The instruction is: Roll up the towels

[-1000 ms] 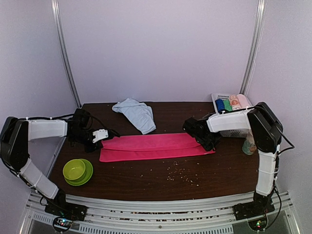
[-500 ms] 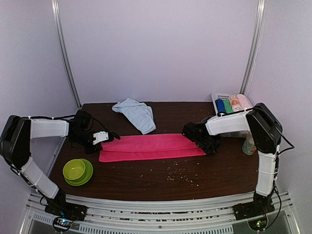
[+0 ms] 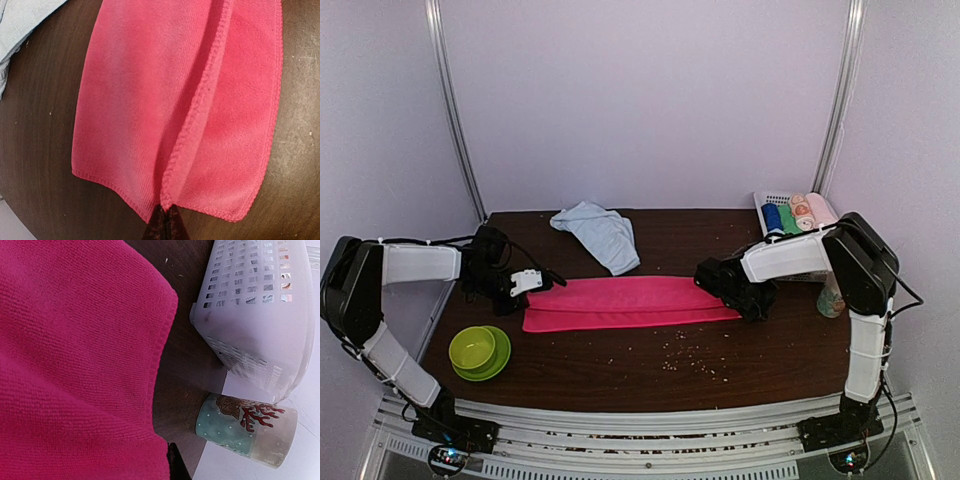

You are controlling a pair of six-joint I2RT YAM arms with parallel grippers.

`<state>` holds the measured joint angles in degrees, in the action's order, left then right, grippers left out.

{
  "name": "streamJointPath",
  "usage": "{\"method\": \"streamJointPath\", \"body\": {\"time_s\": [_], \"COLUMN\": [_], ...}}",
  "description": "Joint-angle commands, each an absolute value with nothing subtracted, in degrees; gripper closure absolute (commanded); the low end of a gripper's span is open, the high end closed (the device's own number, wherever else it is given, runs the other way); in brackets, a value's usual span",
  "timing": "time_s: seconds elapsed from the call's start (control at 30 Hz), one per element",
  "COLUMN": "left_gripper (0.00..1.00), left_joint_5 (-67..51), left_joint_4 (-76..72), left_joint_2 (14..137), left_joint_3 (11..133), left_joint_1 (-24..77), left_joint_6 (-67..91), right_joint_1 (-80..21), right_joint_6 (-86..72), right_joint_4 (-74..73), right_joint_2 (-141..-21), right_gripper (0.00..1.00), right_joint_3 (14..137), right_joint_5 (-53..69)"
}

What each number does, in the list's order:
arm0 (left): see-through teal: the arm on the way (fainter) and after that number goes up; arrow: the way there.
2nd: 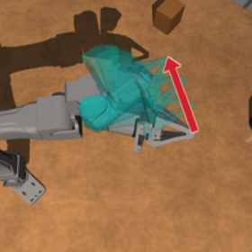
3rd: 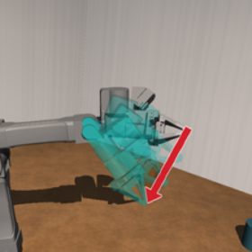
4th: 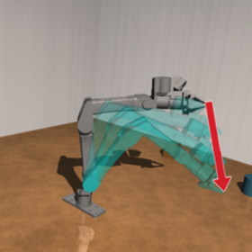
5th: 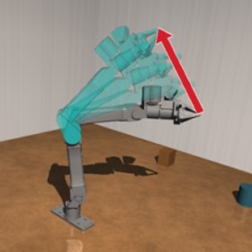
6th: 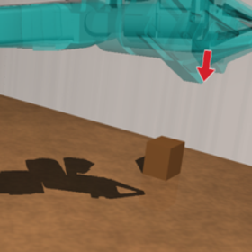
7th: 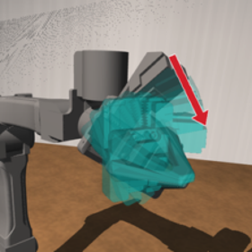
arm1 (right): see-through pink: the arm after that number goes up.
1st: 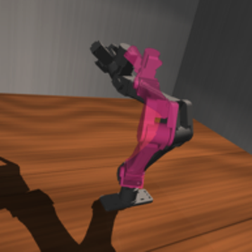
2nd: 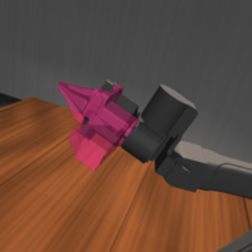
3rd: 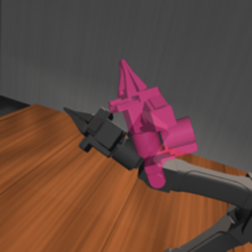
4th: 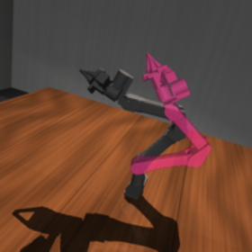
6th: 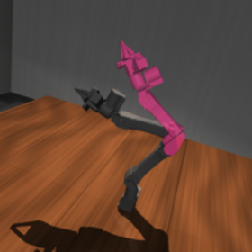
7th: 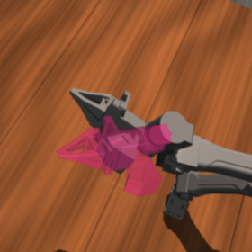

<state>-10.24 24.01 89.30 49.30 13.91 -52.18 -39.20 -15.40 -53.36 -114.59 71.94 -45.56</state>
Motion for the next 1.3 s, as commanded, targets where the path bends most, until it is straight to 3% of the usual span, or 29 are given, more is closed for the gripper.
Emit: {"method": "streamJointPath", "body": {"time_s": [0.0,0.4,0.77,1.1,1.27], "left_gripper": [1.00,1.00,1.00,1.00,1.00], "left_joint_5": [-8.8,-6.7,-9.3,-7.3,-7.8], "left_joint_4": [22.0,15.5,22.6,15.3,16.7], "left_joint_2": [87.7,81.8,85.7,83.4,83.9], "left_joint_3": [49.4,50.3,50.8,53.3,52.5], "left_joint_1": [13.4,13.4,13.4,13.4,13.4], "left_joint_6": [-51.5,-44.7,-50.6,-39.1,-41.3], "right_joint_1": [-39.4,-38.7,-38.8,-37.5,-36.0], "right_joint_6": [-15.7,-14.4,-11.4,-10.5,-11.4], "right_joint_4": [-53.4,-48.9,-48.0,-40.6,-38.9], "right_joint_2": [-113.9,-107.3,-109.6,-102.1,-100.2], "right_gripper": [1.00,1.00,0.98,1.00,1.00], "right_joint_3": [71.1,72.1,71.0,70.8,68.0], "right_joint_5": [-47.8,-46.4,-42.1,-33.7,-31.8]}}
